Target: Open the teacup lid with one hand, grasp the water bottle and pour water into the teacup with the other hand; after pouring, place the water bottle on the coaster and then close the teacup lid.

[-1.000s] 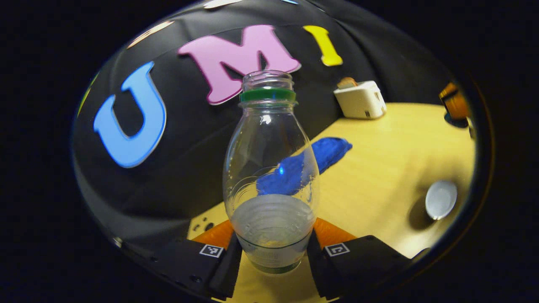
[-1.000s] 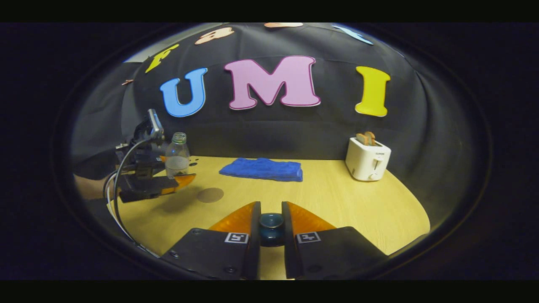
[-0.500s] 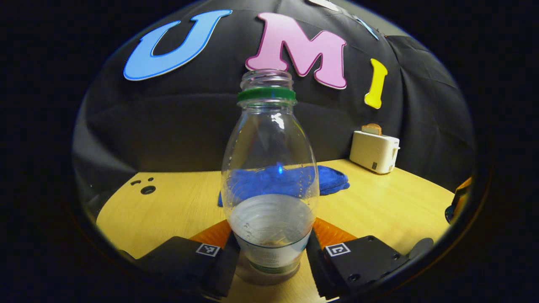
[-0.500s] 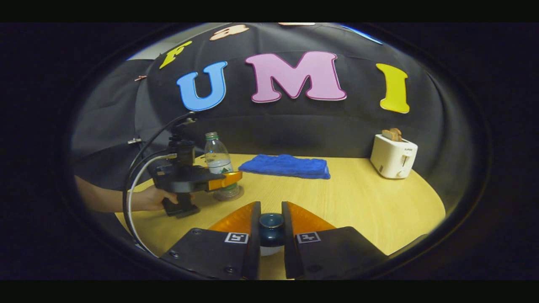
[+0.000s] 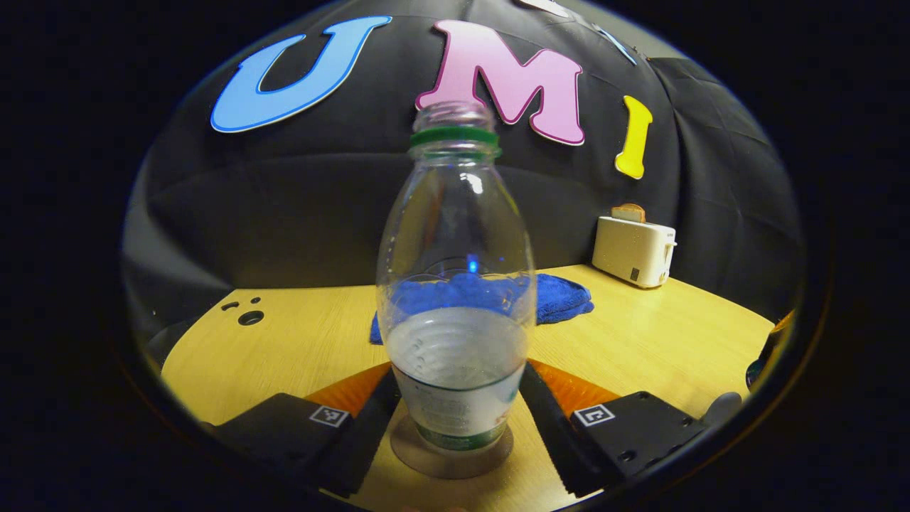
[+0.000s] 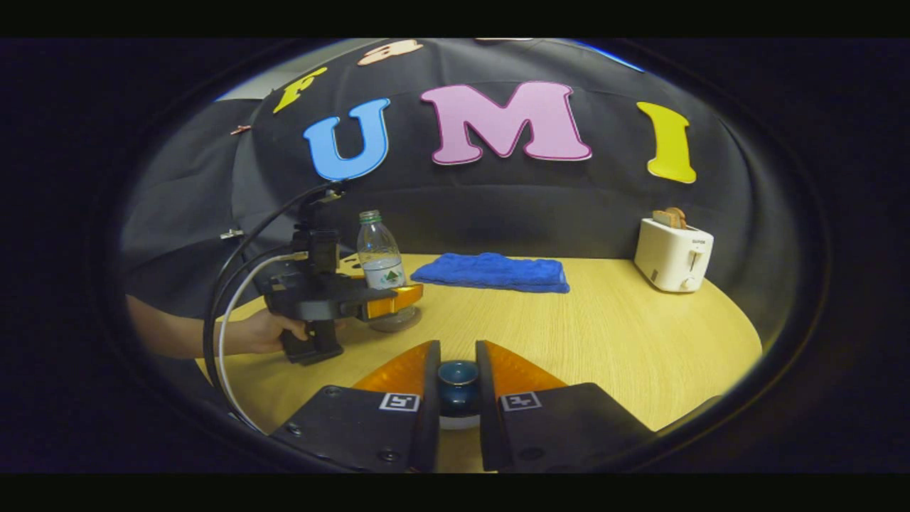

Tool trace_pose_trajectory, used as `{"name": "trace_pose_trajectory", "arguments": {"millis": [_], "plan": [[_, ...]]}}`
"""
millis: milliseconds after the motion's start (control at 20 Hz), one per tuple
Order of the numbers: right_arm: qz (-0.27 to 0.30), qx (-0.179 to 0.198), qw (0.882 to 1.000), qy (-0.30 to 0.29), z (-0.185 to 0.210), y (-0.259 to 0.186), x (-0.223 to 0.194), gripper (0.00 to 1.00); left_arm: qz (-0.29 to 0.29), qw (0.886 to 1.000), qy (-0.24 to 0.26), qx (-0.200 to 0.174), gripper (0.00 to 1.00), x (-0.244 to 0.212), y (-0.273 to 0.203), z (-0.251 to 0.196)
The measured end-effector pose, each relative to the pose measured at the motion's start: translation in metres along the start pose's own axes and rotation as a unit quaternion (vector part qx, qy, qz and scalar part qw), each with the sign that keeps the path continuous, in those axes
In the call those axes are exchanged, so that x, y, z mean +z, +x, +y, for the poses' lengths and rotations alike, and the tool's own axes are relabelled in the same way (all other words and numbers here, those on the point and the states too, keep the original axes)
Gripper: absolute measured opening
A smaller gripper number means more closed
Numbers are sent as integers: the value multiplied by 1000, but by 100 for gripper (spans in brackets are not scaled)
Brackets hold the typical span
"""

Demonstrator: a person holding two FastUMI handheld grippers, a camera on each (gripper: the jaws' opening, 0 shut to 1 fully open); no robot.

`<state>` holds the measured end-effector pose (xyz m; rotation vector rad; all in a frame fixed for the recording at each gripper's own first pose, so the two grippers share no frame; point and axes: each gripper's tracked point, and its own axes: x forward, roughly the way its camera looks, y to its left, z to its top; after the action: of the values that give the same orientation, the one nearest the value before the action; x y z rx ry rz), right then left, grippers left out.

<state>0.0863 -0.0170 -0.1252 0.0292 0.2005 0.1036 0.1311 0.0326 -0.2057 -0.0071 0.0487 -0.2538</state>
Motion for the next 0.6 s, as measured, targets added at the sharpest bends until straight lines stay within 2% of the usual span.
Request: {"name": "trace_pose_trajectory", "arguments": {"millis": [150,200,250,400,450,600], "plan": [[-3,0,1000,1,-1,1,4,27,15,1000,-2,-2,99,-5,-14,-1],[-4,1,1000,0,0,1,4,22,20,1000,-3,-3,99,-6,-18,-3],[-5,1,1000,0,-1,2,5,27,24,1000,-3,-2,99,-8,-27,-2],[-4,0,1000,-3,-1,9,1,27,37,999,-3,-1,99,-14,-50,-2],[-4,0,1000,-2,0,11,-1,22,42,999,-4,-1,99,-17,-61,-3],[-10,0,1000,1,2,19,-7,27,42,999,-14,-13,99,-18,-96,-14]]}}
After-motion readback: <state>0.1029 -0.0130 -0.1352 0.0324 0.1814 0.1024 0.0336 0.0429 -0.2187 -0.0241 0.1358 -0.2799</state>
